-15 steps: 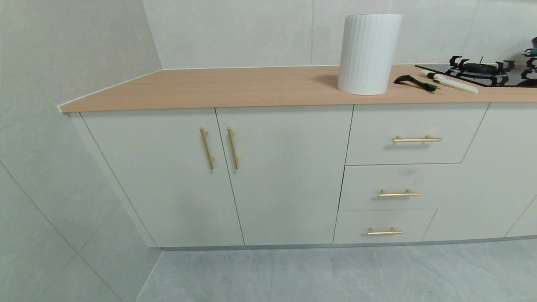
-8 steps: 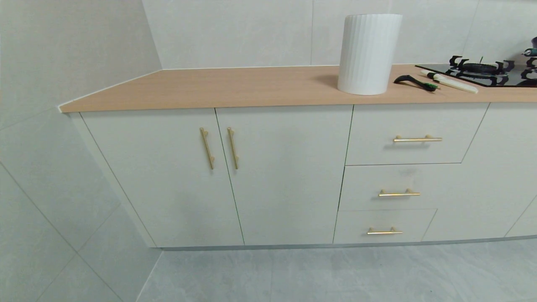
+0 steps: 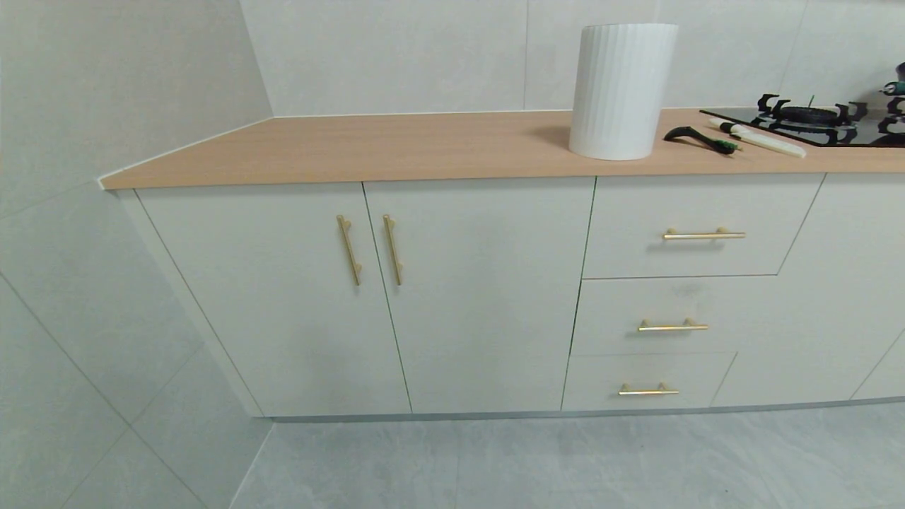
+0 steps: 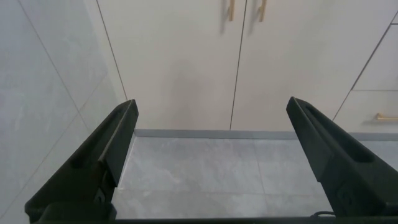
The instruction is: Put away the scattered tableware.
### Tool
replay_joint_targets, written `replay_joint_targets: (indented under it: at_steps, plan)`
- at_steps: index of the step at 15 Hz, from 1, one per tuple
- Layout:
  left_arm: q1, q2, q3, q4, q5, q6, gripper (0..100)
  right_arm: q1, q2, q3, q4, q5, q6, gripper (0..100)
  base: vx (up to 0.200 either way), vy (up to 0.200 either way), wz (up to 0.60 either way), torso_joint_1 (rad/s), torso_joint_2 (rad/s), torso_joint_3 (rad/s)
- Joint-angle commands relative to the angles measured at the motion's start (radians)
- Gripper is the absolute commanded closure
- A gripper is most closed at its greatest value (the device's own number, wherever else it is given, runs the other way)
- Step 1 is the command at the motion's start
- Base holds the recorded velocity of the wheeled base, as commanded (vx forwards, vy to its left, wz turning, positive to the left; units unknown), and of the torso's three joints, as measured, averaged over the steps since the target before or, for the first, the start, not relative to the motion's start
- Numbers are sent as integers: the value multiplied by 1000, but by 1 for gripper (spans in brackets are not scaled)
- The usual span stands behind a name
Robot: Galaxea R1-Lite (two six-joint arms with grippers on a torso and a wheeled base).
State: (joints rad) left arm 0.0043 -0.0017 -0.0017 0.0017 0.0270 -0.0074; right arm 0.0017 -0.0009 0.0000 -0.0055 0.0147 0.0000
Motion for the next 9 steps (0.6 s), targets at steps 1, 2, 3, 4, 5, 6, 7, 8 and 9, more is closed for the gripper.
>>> replay_joint_targets:
  at_steps: [1, 2, 3, 4, 5, 6, 7, 8, 9]
  plan:
    - [0, 2, 0, 0, 1, 0, 0, 0, 2, 0, 1, 1, 0, 0, 0, -200, 0, 2, 2, 12]
    - [0, 2, 0, -2, 1, 0, 0, 0, 2, 0, 1, 1, 0, 0, 0, -200, 0, 7, -2, -2]
    - [0, 2, 0, -2, 1, 0, 0, 0, 2, 0, 1, 1, 0, 0, 0, -200, 0, 2, 2, 7]
    - [0, 2, 0, 0, 1, 0, 0, 0, 2, 0, 1, 1, 0, 0, 0, -200, 0, 2, -2, -2]
    - [0, 2, 0, 0, 1, 0, 0, 0, 2, 0, 1, 1, 0, 0, 0, -200, 0, 7, -2, 7]
    - [0, 2, 0, 0, 1, -2, 0, 0, 2, 0, 1, 1, 0, 0, 0, 0, 0, 0, 0, 0]
    - [0, 2, 0, -2, 1, -3, 0, 0, 2, 0, 1, 1, 0, 0, 0, 0, 0, 0, 0, 0]
    - [0, 2, 0, -2, 1, -3, 0, 0, 2, 0, 1, 2, 0, 0, 0, 0, 0, 0, 0, 0]
    - [0, 2, 0, -2, 1, -2, 0, 0, 2, 0, 1, 1, 0, 0, 0, 0, 0, 0, 0, 0]
